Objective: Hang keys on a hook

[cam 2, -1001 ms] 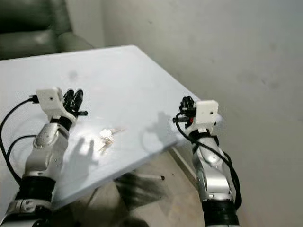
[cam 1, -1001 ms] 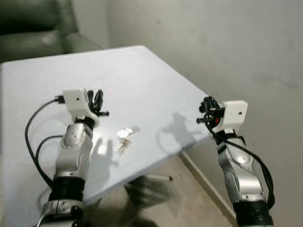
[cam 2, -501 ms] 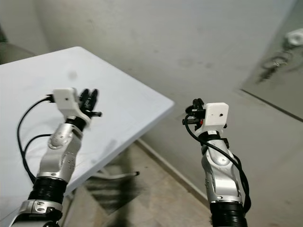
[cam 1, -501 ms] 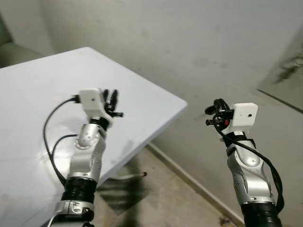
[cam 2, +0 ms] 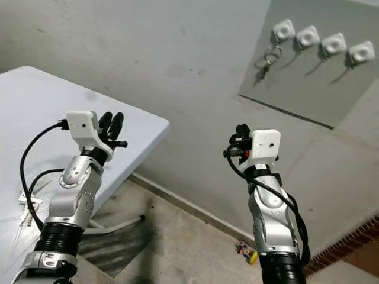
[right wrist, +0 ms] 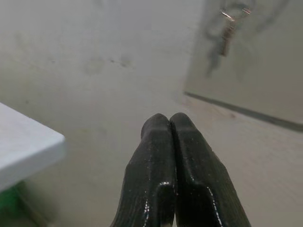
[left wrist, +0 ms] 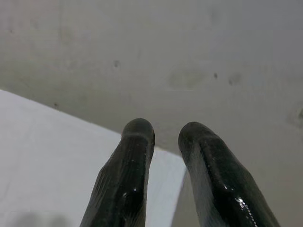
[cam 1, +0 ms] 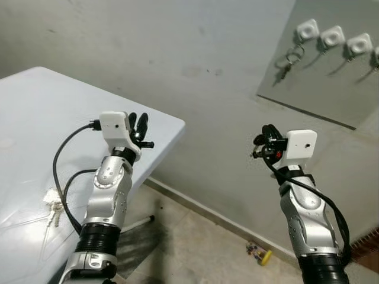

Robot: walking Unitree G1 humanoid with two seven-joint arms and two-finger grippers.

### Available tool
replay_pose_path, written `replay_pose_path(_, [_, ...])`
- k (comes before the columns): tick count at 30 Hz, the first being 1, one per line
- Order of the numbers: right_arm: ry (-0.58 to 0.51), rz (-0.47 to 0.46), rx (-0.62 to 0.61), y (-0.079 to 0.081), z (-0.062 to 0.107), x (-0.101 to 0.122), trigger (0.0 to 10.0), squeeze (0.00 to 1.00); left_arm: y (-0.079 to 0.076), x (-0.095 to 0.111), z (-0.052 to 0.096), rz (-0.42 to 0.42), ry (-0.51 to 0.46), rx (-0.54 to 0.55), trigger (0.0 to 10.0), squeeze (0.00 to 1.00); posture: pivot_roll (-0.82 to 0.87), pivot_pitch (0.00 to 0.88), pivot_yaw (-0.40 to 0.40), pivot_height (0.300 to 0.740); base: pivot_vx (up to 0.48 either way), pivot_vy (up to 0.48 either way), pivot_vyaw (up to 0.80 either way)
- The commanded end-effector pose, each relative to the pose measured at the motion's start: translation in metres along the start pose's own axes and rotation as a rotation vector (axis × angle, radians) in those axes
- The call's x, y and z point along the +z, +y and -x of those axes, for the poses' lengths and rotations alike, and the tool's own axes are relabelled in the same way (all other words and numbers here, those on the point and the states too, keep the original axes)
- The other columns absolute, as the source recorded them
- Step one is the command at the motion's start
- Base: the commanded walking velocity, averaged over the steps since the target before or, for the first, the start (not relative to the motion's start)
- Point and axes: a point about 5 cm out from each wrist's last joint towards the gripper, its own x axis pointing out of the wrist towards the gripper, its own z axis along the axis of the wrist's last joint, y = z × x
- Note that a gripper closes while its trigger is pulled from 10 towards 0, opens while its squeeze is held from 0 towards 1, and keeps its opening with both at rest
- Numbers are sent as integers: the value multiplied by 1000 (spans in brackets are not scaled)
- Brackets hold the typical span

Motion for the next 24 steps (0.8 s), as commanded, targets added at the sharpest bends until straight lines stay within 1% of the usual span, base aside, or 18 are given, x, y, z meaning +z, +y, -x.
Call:
replay_pose_path(1, [-10,1,-6,-3,0,4,10000,0,-10,-1,-1,-9,11,-26,10000,0,1,0,-58,740,0,0,-744])
replay_pose_path(6, [-8,4,-3,-2,0,4,10000,0,-16,-6,0,-16,39,-38,10000,0,2,0,-61,740,0,0,-744])
replay_pose_path(22, [1,8,-12,-3,1,2,10000,0,-16,-7,1,-5,66,-27,10000,0,5,0,-64,740,0,0,-742])
replay_pose_path(24, [-1,-2,-25,-4,1,2,10000,0,-17,-8,2,-1,69,-31,10000,0,6,0,-64,740,0,0,0])
